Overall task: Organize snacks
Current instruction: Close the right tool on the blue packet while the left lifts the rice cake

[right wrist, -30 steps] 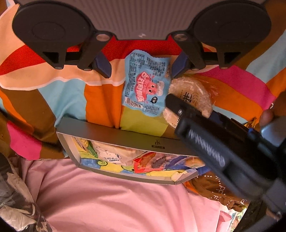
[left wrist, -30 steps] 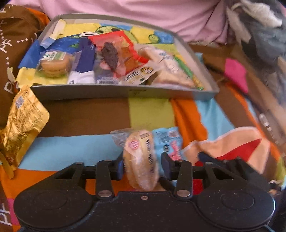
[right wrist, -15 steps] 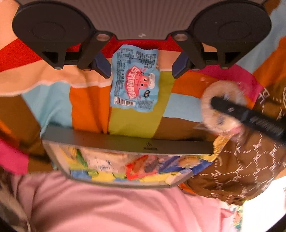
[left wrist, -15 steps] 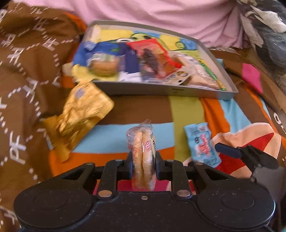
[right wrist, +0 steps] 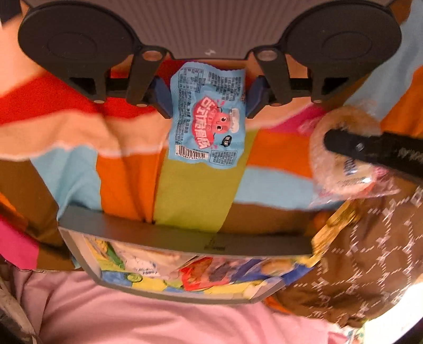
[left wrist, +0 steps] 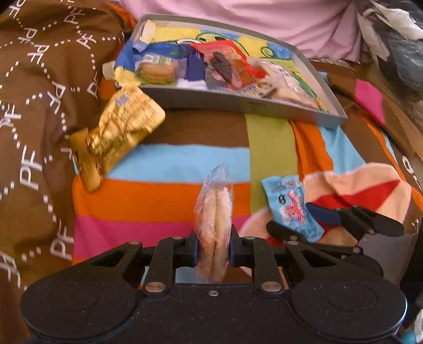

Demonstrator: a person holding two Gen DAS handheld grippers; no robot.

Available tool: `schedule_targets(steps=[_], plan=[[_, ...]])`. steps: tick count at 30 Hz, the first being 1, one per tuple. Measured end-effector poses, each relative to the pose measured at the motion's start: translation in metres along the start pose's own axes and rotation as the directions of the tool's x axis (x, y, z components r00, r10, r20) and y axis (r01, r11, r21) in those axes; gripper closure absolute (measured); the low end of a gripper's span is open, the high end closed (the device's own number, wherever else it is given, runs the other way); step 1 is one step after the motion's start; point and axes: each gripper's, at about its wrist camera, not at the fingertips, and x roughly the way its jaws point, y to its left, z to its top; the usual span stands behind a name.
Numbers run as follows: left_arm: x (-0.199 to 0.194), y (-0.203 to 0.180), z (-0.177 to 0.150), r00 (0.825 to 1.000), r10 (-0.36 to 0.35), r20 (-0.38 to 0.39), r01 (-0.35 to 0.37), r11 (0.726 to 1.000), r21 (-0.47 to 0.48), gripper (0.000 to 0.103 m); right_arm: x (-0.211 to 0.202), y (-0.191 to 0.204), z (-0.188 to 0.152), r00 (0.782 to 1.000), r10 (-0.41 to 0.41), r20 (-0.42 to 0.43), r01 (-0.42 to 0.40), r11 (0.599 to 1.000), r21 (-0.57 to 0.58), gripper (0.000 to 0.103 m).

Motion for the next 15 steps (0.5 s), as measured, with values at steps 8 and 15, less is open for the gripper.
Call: schedule_targets(steps=[8,15], plan=[[-0.022,-0.014,-0.028,0.998,0.022,-0.058,-0.019,0.999,0.037,0.082,-0.063,0.011,-0.043,0.997,0.043,-0.07,-0.045,0.999,-0.027,0.039],[-0.037,-0.025,-0.043,0.998,0.02,-0.067,-0.018,0.999,0.039,0.082,-0.082,0.017,-0.054,0.997,0.053,-0.062,-0.052,0.999,0.016,0.039]])
